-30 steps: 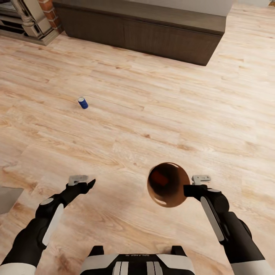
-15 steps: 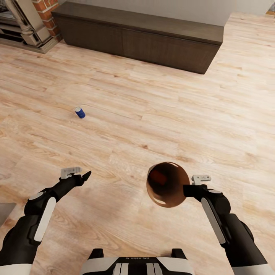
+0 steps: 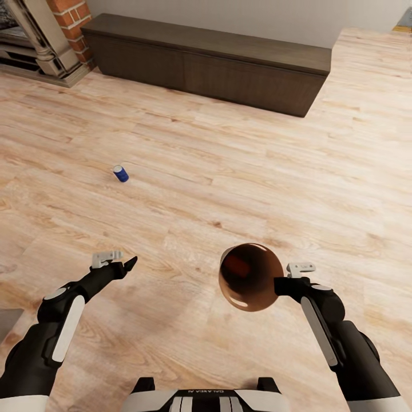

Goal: Put the three can of soda from the living room inside the tash can in the kitchen.

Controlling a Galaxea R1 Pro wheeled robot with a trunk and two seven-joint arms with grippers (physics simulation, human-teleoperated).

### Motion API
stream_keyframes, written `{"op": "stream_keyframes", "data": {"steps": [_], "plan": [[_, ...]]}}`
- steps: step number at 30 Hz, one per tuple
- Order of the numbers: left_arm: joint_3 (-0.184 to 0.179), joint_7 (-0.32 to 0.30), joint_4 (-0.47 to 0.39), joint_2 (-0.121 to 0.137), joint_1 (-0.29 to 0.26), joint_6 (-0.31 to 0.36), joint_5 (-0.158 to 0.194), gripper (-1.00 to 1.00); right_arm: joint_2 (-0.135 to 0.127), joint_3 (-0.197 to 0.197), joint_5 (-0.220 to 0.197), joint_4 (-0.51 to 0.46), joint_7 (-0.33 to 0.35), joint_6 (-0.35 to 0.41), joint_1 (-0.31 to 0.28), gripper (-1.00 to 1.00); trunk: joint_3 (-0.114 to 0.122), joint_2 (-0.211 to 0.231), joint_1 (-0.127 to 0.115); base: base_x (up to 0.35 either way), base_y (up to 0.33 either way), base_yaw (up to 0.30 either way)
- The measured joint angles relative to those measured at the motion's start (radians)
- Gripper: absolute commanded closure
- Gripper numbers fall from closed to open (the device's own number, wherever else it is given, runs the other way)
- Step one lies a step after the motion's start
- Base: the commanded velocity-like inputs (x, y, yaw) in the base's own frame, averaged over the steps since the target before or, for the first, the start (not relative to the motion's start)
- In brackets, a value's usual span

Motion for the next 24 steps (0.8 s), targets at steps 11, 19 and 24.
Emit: {"op": "stream_keyframes", "data": {"steps": [11, 19, 24], "plan": [[-0.002, 0.003, 0.000, 0.000, 0.001, 0.001, 0.000, -1.00, 0.003, 0.000, -0.001, 0.000, 0.000, 0.000, 0.000, 1.00, 0.018, 0.000, 0.000, 0.000, 0.000, 0.000], [-0.002, 0.006, 0.002, -0.001, 0.001, 0.002, 0.000, -1.00, 0.004, 0.000, -0.001, 0.000, 0.000, 0.000, 0.000, 1.00, 0.030, 0.000, 0.000, 0.003, 0.000, 0.000], [-0.002, 0.006, 0.003, -0.003, 0.001, 0.002, -0.001, -1.00, 0.006, 0.000, 0.002, 0.001, -0.001, 0.000, 0.000, 1.00, 0.038, 0.000, 0.000, 0.058, 0.000, 0.000]]}}
